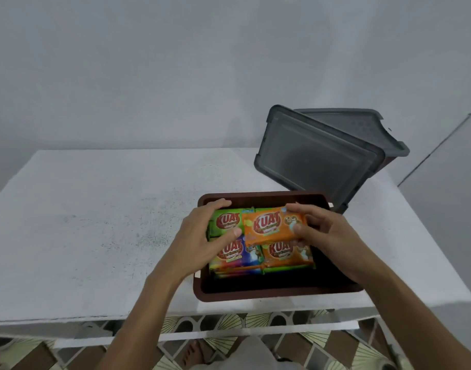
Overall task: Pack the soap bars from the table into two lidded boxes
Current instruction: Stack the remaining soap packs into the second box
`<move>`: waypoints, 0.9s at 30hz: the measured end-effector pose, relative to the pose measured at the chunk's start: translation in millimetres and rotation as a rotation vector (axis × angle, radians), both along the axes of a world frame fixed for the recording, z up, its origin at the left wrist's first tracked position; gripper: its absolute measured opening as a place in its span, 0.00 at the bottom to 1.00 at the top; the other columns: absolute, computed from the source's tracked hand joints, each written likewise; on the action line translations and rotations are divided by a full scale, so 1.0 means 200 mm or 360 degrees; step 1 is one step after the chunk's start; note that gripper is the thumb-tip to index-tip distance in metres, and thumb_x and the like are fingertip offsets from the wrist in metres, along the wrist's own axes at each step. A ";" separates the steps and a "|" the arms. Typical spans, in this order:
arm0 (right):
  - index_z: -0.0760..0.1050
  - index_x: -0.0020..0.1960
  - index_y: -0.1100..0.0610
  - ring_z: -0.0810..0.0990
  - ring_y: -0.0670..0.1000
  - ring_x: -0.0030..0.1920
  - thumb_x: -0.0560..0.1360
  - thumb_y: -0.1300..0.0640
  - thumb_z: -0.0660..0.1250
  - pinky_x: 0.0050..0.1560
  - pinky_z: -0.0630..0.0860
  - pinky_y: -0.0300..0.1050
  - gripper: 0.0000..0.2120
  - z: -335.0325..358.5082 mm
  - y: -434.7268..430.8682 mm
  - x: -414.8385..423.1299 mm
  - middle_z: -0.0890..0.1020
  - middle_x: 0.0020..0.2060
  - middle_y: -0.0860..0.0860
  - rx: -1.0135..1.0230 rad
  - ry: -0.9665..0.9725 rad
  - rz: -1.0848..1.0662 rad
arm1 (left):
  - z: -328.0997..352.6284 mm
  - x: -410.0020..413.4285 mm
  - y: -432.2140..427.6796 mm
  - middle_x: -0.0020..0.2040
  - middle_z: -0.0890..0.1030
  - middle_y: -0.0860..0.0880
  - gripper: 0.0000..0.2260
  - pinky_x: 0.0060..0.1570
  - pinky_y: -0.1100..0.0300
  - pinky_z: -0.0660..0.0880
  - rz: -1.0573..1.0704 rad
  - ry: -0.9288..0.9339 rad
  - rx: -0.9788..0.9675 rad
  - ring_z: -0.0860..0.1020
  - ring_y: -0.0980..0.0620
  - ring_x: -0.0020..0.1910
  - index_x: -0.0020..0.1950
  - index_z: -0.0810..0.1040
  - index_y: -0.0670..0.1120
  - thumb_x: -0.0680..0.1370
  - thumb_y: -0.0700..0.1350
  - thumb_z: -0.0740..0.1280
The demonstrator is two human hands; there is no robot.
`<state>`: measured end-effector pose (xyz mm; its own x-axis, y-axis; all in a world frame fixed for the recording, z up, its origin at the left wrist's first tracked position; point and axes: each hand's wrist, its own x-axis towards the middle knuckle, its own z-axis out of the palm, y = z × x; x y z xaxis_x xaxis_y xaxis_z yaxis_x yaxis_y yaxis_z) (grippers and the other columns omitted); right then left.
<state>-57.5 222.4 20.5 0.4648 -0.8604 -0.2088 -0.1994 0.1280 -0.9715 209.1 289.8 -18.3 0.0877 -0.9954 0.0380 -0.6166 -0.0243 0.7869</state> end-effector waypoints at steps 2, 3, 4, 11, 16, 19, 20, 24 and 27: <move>0.77 0.62 0.47 0.83 0.49 0.56 0.75 0.56 0.68 0.52 0.83 0.50 0.16 -0.01 -0.02 -0.08 0.82 0.57 0.47 -0.0052 0.0173 0.0054 | -0.04 0.01 -0.01 0.70 0.69 0.60 0.24 0.65 0.49 0.71 0.0027 -0.0104 -0.0053 0.68 0.58 0.67 0.67 0.67 0.64 0.72 0.67 0.62; 0.78 0.62 0.47 0.82 0.49 0.56 0.75 0.56 0.68 0.52 0.82 0.50 0.16 -0.02 -0.03 -0.11 0.81 0.58 0.46 -0.0069 0.0257 0.0081 | -0.06 0.01 -0.02 0.71 0.68 0.60 0.23 0.66 0.48 0.69 0.0031 -0.0136 -0.0079 0.67 0.59 0.67 0.66 0.68 0.63 0.72 0.66 0.62; 0.77 0.62 0.46 0.82 0.49 0.56 0.75 0.57 0.68 0.52 0.82 0.49 0.16 -0.04 -0.03 -0.13 0.80 0.58 0.45 -0.0082 0.0338 0.0101 | -0.08 0.01 -0.02 0.71 0.68 0.60 0.21 0.67 0.49 0.67 0.0035 -0.0164 -0.0106 0.66 0.60 0.67 0.65 0.69 0.63 0.73 0.64 0.63; 0.69 0.70 0.46 0.75 0.44 0.56 0.80 0.54 0.63 0.56 0.77 0.39 0.20 -0.21 0.00 -0.09 0.74 0.63 0.45 -0.0463 0.1004 0.0155 | -0.12 -0.02 -0.03 0.71 0.70 0.57 0.21 0.67 0.53 0.63 0.0063 -0.0417 -0.0221 0.66 0.58 0.67 0.64 0.75 0.55 0.75 0.62 0.60; 0.66 0.74 0.46 0.71 0.45 0.48 0.81 0.50 0.60 0.42 0.67 0.28 0.21 -0.26 0.04 -0.05 0.70 0.53 0.48 -0.0763 0.1322 0.0175 | -0.13 -0.02 -0.03 0.71 0.70 0.55 0.20 0.67 0.53 0.61 0.0069 -0.0494 -0.0192 0.67 0.54 0.69 0.64 0.75 0.54 0.75 0.59 0.62; 0.65 0.73 0.44 0.71 0.47 0.50 0.81 0.47 0.58 0.50 0.72 0.35 0.21 -0.26 0.05 -0.03 0.68 0.57 0.51 -0.0766 0.1414 0.0172 | -0.11 -0.02 -0.03 0.71 0.70 0.55 0.21 0.68 0.52 0.61 0.0070 -0.0499 -0.0175 0.67 0.54 0.69 0.64 0.76 0.55 0.75 0.62 0.60; 0.65 0.73 0.44 0.73 0.47 0.51 0.81 0.46 0.58 0.52 0.74 0.37 0.21 -0.25 0.05 -0.03 0.68 0.58 0.51 -0.0773 0.1414 0.0171 | -0.11 -0.03 -0.03 0.71 0.70 0.55 0.21 0.67 0.52 0.61 0.0082 -0.0494 -0.0173 0.67 0.54 0.69 0.63 0.76 0.55 0.74 0.63 0.60; 0.65 0.73 0.46 0.74 0.44 0.51 0.80 0.48 0.60 0.48 0.74 0.32 0.21 -0.19 0.01 -0.05 0.72 0.56 0.48 -0.0832 0.1251 0.0089 | -0.06 -0.07 -0.07 0.70 0.71 0.55 0.18 0.68 0.48 0.65 0.0141 -0.0388 -0.0153 0.69 0.55 0.67 0.63 0.75 0.57 0.75 0.60 0.61; 0.67 0.71 0.46 0.77 0.39 0.43 0.80 0.50 0.61 0.39 0.71 0.27 0.20 -0.09 -0.06 -0.08 0.76 0.52 0.44 -0.0837 0.1039 -0.0001 | 0.00 -0.12 -0.15 0.68 0.72 0.55 0.14 0.64 0.51 0.71 0.0102 -0.0294 -0.0181 0.71 0.55 0.65 0.63 0.74 0.56 0.78 0.55 0.65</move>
